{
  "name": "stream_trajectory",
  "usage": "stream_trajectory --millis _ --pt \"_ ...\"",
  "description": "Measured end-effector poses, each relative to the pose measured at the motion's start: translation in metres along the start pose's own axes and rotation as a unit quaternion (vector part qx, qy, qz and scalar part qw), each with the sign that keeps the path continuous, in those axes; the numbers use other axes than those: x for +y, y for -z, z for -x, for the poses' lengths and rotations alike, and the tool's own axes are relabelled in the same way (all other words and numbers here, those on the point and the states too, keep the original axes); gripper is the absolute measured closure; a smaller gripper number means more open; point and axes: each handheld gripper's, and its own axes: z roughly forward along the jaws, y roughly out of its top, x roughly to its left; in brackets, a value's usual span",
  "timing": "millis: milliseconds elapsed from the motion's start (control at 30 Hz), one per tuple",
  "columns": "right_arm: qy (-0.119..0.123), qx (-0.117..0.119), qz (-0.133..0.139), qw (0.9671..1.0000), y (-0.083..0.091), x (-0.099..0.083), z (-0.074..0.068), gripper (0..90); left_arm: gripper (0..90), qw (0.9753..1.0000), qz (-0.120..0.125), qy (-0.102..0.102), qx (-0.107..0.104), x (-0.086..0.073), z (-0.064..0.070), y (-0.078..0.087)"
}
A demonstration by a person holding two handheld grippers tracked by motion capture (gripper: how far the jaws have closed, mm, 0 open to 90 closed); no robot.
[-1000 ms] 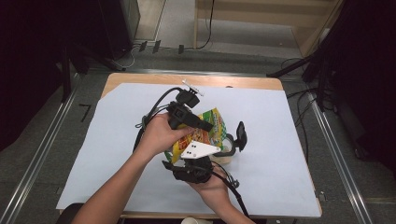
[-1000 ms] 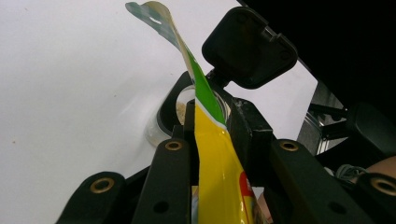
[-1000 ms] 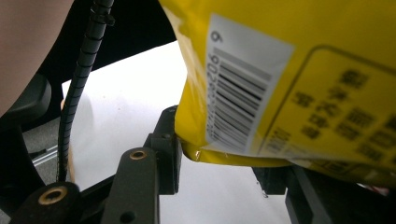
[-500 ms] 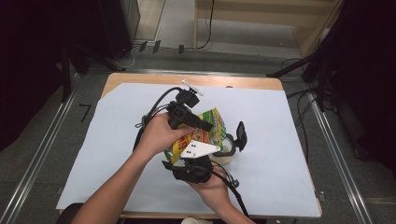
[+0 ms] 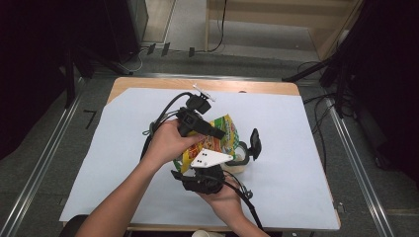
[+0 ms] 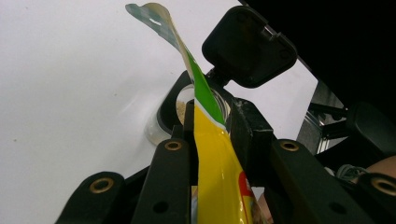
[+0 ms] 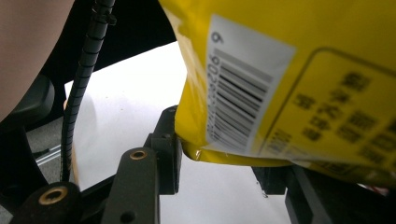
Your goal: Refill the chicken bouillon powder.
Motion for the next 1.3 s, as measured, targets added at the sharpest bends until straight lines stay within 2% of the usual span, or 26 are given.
stream_trajectory --millis 667,1300 --pt "-0.001 0.002 0.000 1.0000 0.0002 -0.0002 -0.0007 59.6 76.6 1.0000 -0.002 -0.002 0.002 0.0003 0.0016 -0.0003" --pt "-0.011 -0.011 0.009 0.9998 0.0047 -0.0021 0.0024 59.9 76.0 0.9998 -0.009 -0.016 -0.001 0.0085 0.0080 -0.0068"
